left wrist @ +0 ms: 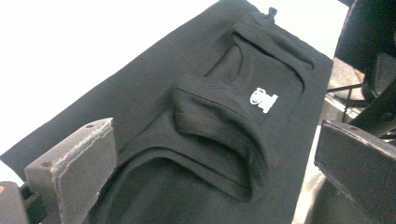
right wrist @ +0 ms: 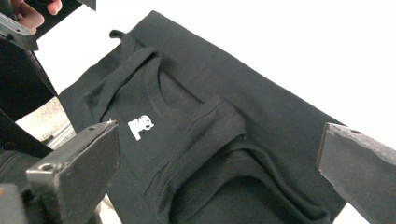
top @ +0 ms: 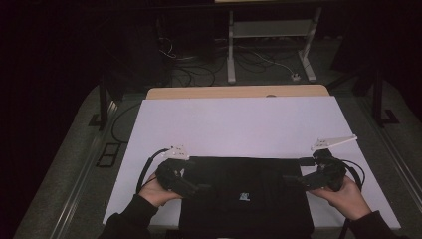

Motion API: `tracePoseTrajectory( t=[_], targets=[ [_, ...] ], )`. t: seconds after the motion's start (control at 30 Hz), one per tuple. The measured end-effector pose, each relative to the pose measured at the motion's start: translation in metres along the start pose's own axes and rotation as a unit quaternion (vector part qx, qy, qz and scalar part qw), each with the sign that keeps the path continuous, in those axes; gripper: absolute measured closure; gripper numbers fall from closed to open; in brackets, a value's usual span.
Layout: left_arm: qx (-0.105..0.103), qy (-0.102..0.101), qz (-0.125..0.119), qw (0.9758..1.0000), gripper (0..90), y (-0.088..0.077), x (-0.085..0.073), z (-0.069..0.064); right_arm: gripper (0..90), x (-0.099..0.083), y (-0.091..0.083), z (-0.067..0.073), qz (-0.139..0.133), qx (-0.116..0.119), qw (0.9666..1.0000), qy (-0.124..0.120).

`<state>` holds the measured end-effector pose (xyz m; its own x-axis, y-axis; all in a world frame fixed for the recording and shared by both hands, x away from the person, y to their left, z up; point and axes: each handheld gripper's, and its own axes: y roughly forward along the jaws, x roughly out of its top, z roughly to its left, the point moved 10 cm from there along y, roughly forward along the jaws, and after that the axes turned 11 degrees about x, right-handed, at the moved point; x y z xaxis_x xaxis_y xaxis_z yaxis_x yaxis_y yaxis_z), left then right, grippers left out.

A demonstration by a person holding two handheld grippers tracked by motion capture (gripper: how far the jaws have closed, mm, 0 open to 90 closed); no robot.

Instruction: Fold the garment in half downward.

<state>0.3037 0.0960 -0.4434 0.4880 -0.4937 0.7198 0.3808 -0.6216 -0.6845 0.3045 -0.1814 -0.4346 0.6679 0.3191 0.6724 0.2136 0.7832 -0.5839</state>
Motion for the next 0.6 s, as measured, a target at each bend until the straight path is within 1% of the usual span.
tracePoseTrajectory(
  t=[0.17, 0.47, 0.6],
  targets=[
    [0.008, 0.006, 0.0, 0.9999, 0.0, -0.002, 0.003, 0.005, 0.0, 0.005, -0.007, -0.003, -0.005, -0.003, 1.0, -0.006],
    [0.018, -0.002, -0.003, 0.9998, 0.0, -0.001, 0.007, 0.016, 0.0, 0.009, -0.014, -0.011, -0.012, -0.012, 0.9998, -0.008],
    [0.021, -0.004, 0.004, 0.9998, 0.0, 0.001, 0.007, 0.021, 0.0, 0.011, -0.015, -0.016, -0.012, -0.014, 0.9998, -0.009]
  ],
)
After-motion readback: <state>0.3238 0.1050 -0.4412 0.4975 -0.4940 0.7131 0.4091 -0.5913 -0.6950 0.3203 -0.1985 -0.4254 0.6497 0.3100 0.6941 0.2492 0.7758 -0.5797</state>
